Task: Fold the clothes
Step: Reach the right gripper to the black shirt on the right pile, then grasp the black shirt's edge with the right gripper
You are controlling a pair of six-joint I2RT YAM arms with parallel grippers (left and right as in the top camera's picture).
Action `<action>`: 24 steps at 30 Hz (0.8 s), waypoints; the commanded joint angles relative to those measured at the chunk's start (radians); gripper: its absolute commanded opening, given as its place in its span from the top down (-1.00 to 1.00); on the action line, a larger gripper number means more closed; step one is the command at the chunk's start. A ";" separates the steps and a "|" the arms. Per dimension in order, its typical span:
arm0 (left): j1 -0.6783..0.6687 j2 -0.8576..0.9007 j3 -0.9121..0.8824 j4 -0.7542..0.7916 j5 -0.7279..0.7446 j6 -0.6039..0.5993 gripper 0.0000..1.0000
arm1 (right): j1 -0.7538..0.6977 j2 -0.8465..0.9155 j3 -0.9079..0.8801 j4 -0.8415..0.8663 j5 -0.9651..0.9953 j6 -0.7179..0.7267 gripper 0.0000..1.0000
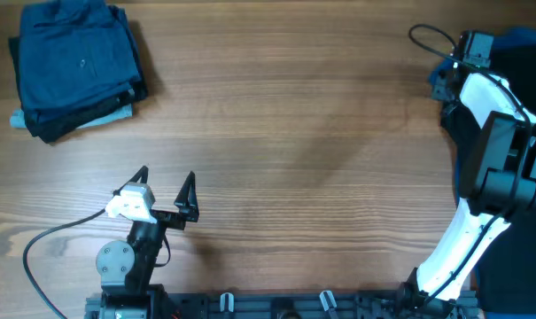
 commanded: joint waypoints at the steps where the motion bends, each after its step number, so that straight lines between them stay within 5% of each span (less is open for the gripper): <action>1: 0.006 -0.008 -0.003 -0.006 -0.009 0.022 -1.00 | -0.008 0.020 0.021 0.006 0.006 0.002 0.65; 2: 0.006 -0.008 -0.003 -0.006 -0.009 0.023 -1.00 | -0.008 0.020 0.021 0.005 0.006 0.002 0.91; 24: 0.006 -0.008 -0.003 -0.006 -0.010 0.022 -0.99 | -0.005 -0.191 0.020 -0.038 -0.215 0.063 0.81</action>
